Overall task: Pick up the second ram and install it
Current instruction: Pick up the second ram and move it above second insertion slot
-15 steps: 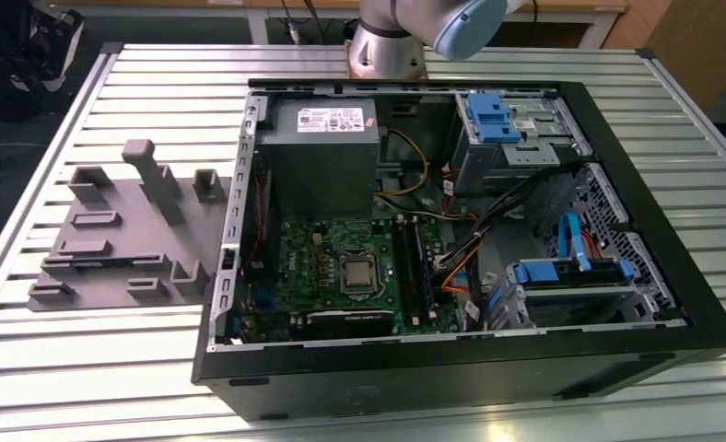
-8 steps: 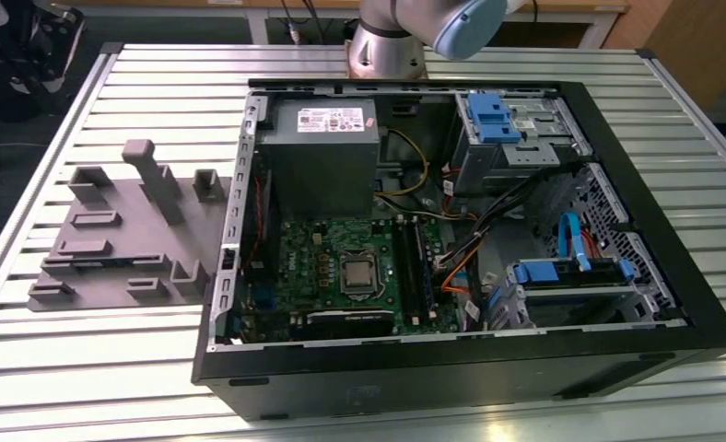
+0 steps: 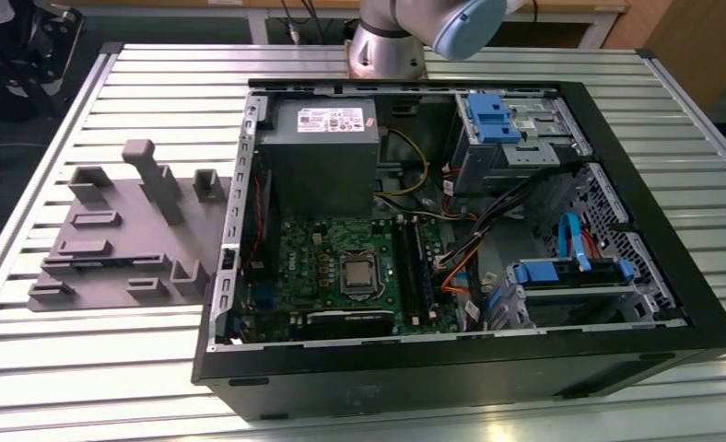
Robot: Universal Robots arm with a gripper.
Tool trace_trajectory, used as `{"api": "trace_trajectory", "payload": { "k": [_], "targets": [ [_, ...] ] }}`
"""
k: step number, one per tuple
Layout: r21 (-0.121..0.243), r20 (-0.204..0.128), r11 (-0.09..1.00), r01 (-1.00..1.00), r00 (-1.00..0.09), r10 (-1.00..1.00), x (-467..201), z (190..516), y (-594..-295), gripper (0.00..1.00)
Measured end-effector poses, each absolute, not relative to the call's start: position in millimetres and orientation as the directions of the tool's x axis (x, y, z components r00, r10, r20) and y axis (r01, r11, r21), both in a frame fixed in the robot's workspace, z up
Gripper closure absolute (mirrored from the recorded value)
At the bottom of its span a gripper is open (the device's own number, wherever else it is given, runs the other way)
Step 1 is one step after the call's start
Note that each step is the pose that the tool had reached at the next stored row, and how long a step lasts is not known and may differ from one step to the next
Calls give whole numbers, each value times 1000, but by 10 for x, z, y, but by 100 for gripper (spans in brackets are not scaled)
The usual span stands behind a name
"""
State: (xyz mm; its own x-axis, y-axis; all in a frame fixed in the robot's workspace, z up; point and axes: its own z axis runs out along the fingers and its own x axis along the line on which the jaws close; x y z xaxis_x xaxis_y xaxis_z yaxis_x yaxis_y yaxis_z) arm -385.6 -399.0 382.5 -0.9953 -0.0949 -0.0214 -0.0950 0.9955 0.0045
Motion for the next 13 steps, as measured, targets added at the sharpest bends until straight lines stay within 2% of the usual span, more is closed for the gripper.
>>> {"api": "trace_trajectory", "payload": {
  "k": [13],
  "targets": [
    [-7,-20,979,-204,-979,-204,-3863,3815,-3989,89]
  ]
}}
